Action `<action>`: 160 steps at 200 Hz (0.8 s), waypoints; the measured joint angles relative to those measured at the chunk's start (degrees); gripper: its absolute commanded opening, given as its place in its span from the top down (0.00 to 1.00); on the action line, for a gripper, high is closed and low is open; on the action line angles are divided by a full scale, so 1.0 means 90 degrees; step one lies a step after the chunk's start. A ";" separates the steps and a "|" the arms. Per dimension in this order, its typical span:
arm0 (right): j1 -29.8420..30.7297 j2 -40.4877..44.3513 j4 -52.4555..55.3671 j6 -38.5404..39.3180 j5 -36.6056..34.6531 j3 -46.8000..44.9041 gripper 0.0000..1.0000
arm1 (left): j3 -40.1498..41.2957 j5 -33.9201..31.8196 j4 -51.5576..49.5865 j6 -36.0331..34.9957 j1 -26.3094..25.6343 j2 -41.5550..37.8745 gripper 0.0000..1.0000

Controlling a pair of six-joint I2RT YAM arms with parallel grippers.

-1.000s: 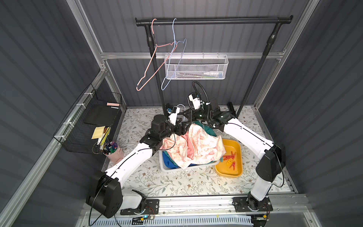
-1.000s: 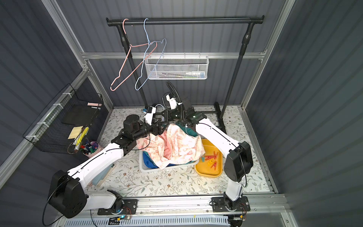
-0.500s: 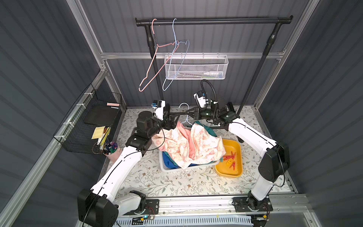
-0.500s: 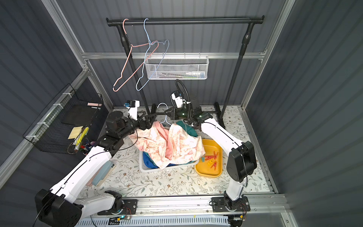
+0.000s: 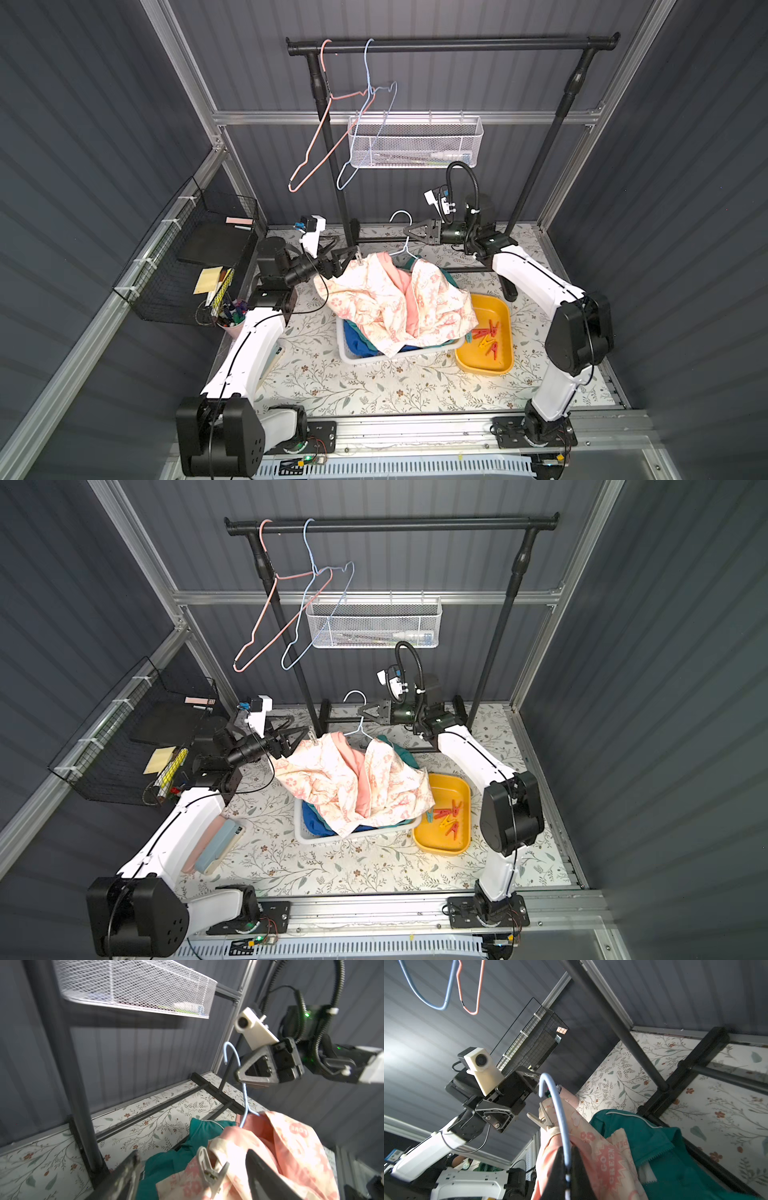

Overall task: Remove the clothespins securing jackets to the hanger
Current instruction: Remove the clothespin from the hanger.

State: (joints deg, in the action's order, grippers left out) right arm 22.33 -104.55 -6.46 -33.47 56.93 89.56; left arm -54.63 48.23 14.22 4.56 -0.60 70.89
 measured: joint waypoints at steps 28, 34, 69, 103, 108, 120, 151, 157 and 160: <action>-0.0087 -0.0182 -0.0029 -0.0017 0.0459 0.0034 1.00 | 0.0049 0.0321 0.0148 -0.0646 0.0002 0.0131 0.20; -0.0107 -0.0204 -0.0032 -0.0017 0.0534 0.0049 1.00 | 0.0046 0.0423 0.0160 -0.0799 0.0002 0.0158 0.21; -0.0216 -0.0267 -0.0039 -0.0015 0.0903 0.0100 1.00 | 0.0029 0.0682 -0.0015 -0.1673 0.0000 0.0503 0.25; -0.0277 -0.0325 0.0107 0.0097 0.1078 0.0202 1.00 | 0.0044 0.0777 -0.0109 -0.2059 0.0000 0.0432 0.29; -0.0282 -0.0325 0.0143 0.0126 0.1095 0.0221 1.00 | 0.0044 0.0789 -0.0100 -0.2076 0.0000 0.0384 0.30; -0.0284 -0.0325 0.0197 0.0185 0.1137 0.0257 1.00 | 0.0044 0.0806 -0.0070 -0.2135 -0.0029 0.0284 0.33; -0.0284 -0.0325 0.0245 0.0299 0.1214 0.0270 1.00 | 0.0029 0.0879 -0.0078 -0.2229 -0.0163 0.0301 0.34; -0.0284 -0.0328 0.0253 0.0323 0.1214 0.0270 1.00 | -0.0010 0.0901 -0.0131 -0.2259 -0.0216 0.0367 0.33; -0.0284 -0.0325 0.0257 0.0330 0.1217 0.0270 1.00 | -0.0034 0.0906 -0.0153 -0.2283 -0.0238 0.0401 0.33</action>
State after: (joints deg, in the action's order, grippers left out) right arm 19.77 -107.48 -4.14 -30.50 67.88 91.98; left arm -54.94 56.38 12.84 -15.99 -2.74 74.50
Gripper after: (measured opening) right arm 0.065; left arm 0.661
